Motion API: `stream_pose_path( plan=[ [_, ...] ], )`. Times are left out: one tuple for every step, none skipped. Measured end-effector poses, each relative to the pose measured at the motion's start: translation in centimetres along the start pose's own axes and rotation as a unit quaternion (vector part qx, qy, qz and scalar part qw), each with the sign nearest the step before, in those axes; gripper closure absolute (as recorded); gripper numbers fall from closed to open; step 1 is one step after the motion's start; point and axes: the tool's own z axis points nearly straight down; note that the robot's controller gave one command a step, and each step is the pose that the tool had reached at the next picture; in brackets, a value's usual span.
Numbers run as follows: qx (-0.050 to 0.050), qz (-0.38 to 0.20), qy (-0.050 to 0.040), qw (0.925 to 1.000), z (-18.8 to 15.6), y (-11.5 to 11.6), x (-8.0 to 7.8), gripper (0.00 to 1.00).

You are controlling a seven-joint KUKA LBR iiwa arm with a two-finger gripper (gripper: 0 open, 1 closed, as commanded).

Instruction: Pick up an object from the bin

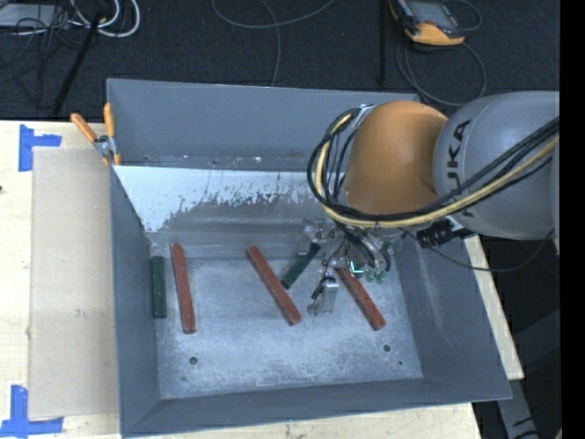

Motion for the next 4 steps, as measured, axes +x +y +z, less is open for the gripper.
stream_pose_path(
  plan=[
    [0.001, -0.073, -0.0002, 0.9973, 9.6, -0.1, -4.7, 0.00],
    [0.000, -0.071, -0.0048, 0.9974, 9.3, -0.2, -4.9, 1.00],
    [0.000, -0.082, -0.0082, 0.9966, 1.8, 1.1, -3.9, 1.00],
    [0.000, -0.085, -0.0095, 0.9963, -6.2, 2.8, -3.2, 1.00]
  ],
)
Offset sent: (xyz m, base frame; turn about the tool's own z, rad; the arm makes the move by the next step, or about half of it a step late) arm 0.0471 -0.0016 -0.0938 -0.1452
